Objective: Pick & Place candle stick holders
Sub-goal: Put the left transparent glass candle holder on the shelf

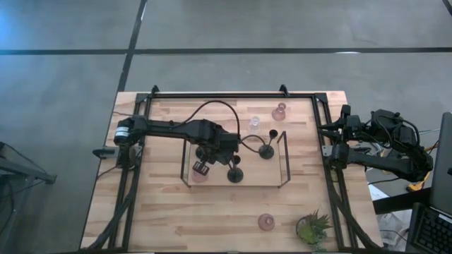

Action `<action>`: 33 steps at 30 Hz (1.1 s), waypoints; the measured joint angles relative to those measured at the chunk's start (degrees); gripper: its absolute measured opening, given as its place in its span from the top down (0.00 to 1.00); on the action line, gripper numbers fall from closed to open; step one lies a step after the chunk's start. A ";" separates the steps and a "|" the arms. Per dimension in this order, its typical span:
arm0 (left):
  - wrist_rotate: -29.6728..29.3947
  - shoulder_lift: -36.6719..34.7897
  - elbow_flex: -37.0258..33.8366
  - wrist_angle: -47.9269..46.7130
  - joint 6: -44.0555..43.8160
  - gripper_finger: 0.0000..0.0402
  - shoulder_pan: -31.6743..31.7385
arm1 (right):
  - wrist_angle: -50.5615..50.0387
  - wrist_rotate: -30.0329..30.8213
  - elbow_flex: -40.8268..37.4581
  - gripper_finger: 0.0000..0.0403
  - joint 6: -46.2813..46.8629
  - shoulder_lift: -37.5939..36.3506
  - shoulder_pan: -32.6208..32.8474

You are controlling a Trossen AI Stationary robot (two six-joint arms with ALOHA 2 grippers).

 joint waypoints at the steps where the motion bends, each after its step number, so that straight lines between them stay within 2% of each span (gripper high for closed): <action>1: 0.00 -0.01 -0.41 0.37 -0.01 0.92 0.00 | 0.02 0.00 0.02 0.84 0.00 -0.02 0.01; 7: 0.10 0.07 -3.43 2.15 -0.37 0.92 -0.06 | 0.00 0.00 0.00 0.84 0.00 0.00 0.00; 19: 0.52 0.07 -4.16 3.08 -0.86 0.92 -0.09 | 0.00 0.00 0.02 0.84 0.00 0.00 0.01; 25: 1.08 0.07 -4.29 3.18 -0.88 0.85 -0.09 | 0.00 0.00 0.02 0.84 0.00 -0.01 0.01; 33: 1.09 0.11 -4.29 3.76 -0.86 0.85 -0.04 | 0.00 0.00 0.02 0.84 0.00 -0.02 0.01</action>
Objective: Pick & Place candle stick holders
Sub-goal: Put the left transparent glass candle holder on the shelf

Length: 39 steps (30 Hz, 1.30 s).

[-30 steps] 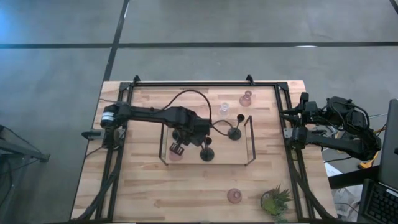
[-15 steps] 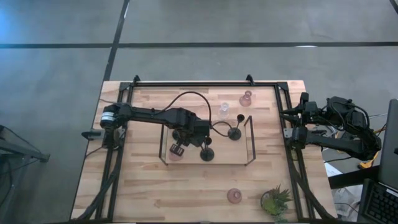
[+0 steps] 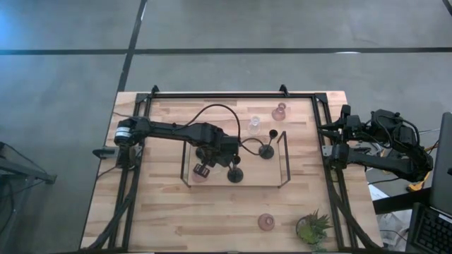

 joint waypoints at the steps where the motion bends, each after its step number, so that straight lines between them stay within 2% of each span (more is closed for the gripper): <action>1: 0.00 0.00 0.00 0.02 0.00 0.85 0.00 | 0.00 0.00 0.00 0.84 0.00 0.01 0.01; 22: -2.32 0.00 0.00 0.85 -1.06 0.84 0.00 | 0.01 0.00 -0.01 0.84 0.00 0.01 -0.01; 33: -3.71 0.00 0.02 1.26 -1.95 0.67 0.04 | 0.02 0.00 -0.02 0.84 0.00 -0.01 0.01; 39: -4.83 0.00 0.02 1.43 -1.97 0.66 0.02 | 0.00 0.00 0.00 0.84 0.00 0.02 -0.01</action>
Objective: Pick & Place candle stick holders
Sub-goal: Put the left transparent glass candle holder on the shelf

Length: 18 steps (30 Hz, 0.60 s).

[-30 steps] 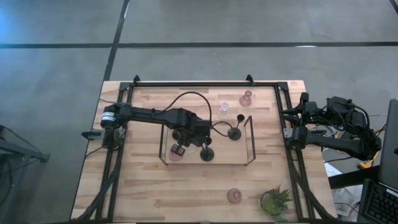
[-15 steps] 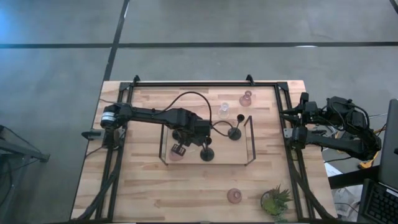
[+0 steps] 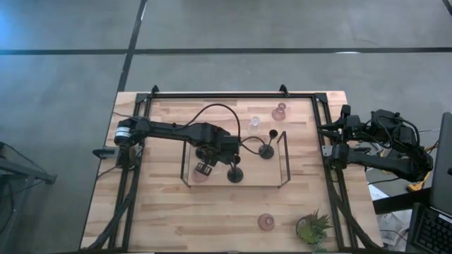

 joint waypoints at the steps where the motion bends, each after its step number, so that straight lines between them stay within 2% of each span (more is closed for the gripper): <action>1: 0.02 0.00 0.00 0.01 0.00 0.66 0.00 | 0.01 0.00 0.00 0.84 0.00 0.00 0.01; 18: -1.46 0.00 0.02 1.16 1.14 0.66 -0.01 | 0.02 0.00 0.00 0.84 0.00 -0.02 0.02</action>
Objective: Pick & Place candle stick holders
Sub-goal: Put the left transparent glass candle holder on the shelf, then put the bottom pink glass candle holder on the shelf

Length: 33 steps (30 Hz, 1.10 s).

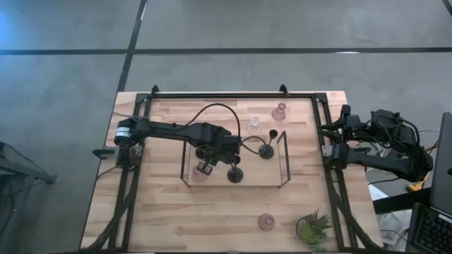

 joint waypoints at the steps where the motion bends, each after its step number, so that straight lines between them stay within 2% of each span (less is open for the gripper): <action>1: 0.00 0.00 0.00 0.03 0.01 0.66 -0.01 | -0.02 0.00 0.00 0.84 0.00 0.02 0.00; 22: -2.34 -0.57 0.17 0.47 -1.29 0.66 -0.01 | 0.00 0.00 0.00 0.84 0.00 0.02 0.00; 33: -2.38 -0.63 3.02 -1.59 -2.44 0.66 -0.06 | -0.02 0.00 -0.02 0.84 0.00 0.00 -0.02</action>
